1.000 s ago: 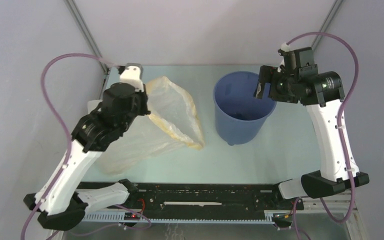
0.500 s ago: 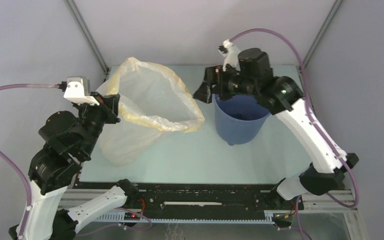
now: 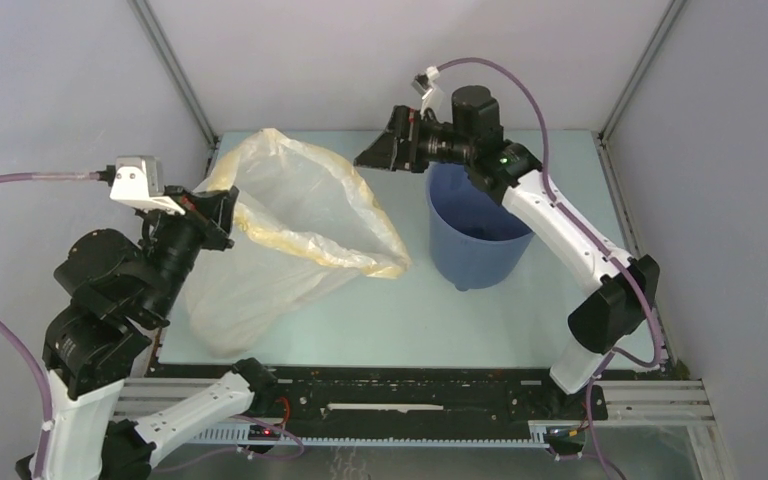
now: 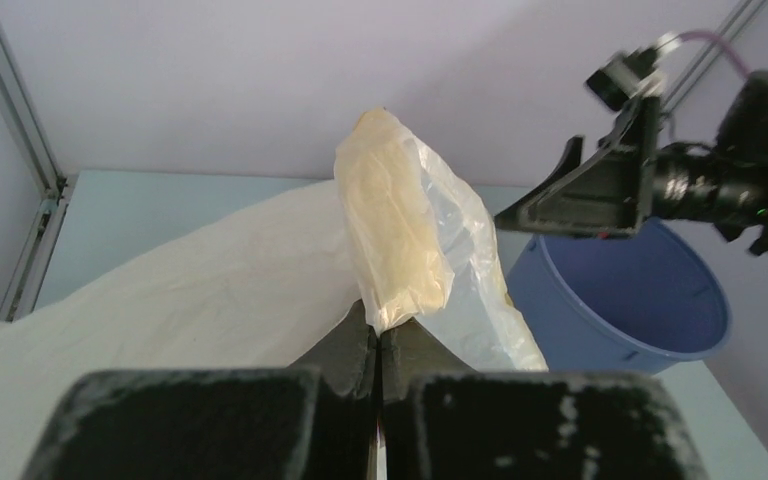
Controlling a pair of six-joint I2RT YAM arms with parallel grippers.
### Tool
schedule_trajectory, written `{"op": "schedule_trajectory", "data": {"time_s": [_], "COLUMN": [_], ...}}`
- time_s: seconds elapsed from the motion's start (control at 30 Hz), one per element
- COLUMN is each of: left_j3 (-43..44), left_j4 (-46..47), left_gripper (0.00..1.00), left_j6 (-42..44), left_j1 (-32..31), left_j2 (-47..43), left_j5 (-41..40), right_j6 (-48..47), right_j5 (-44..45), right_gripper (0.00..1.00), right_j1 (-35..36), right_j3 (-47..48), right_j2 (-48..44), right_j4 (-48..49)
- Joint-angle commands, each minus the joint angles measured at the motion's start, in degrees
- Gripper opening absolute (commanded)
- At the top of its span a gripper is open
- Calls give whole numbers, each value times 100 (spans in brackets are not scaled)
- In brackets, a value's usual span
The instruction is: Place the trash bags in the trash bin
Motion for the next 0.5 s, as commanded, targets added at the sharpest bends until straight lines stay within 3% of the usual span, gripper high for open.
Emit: {"op": "schedule_trajectory", "data": {"time_s": [0.0,0.07,0.3,0.47], "left_j3": [365,417,633,750], "left_j4": [106,96,81,46], "left_gripper": [0,0,0,0], "left_j6": [-84,-205,-331,-331], "left_j1": [32,32,29,45], "left_j2": [213,373,1001,1363], "left_j5": [204,125,118,189], "right_j6": [810,1486,2421,2434], "right_j5": [-704,-899,-1100,-847], "right_gripper": [99,99,98,99], "right_j1": [170,214,586,731], "right_j3": [-735,-1012,-1434,-1746], "right_j2": [-77,-86,-387,-763], "right_j4": [1613,2308,3270,3297]}}
